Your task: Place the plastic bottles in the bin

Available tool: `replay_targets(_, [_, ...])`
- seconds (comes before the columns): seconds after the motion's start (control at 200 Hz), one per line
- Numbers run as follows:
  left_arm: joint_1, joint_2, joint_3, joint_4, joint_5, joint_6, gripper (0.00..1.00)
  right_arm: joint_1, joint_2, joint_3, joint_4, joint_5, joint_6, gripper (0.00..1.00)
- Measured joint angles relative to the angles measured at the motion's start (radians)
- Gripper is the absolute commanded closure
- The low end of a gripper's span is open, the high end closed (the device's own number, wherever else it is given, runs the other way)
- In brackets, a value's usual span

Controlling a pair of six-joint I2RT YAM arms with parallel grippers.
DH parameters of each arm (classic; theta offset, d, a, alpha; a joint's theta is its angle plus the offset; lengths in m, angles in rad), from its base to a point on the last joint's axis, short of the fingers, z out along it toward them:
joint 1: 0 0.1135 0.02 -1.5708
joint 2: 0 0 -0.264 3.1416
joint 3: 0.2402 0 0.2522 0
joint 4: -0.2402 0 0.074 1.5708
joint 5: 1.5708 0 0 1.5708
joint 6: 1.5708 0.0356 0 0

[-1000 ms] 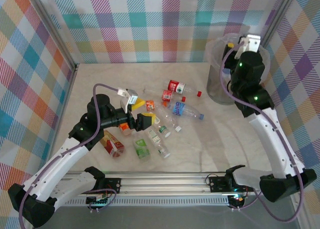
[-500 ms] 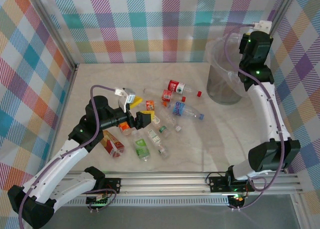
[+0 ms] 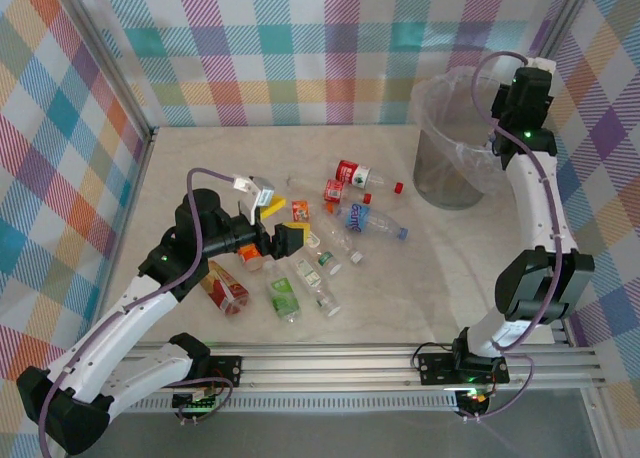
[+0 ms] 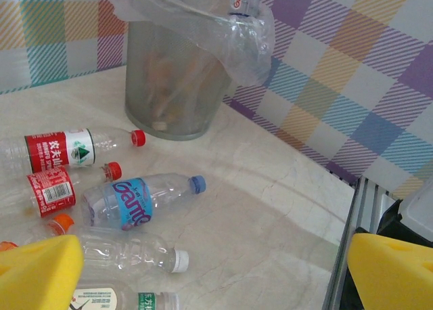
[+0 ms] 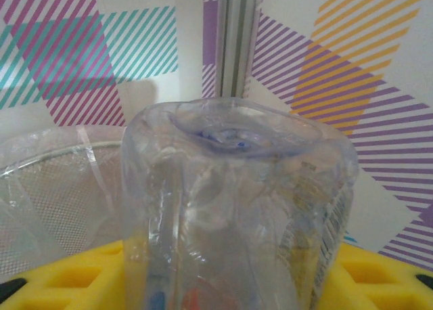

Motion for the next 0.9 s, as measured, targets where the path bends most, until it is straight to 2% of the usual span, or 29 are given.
replay_targets(0.24, [0.000,0.000,0.007,-0.018,0.000,0.005,0.00,0.000,0.045,-0.001,0.009,-0.001,-0.001,0.43])
replay_targets(0.595, [0.000,0.021,0.014,-0.025,0.010,0.005,0.00,0.000,0.049,-0.033,0.046,-0.002,-0.014,0.28])
replay_targets(0.9, [0.000,0.021,0.018,-0.028,0.019,0.005,0.00,0.000,0.026,-0.034,0.051,-0.010,-0.015,0.24])
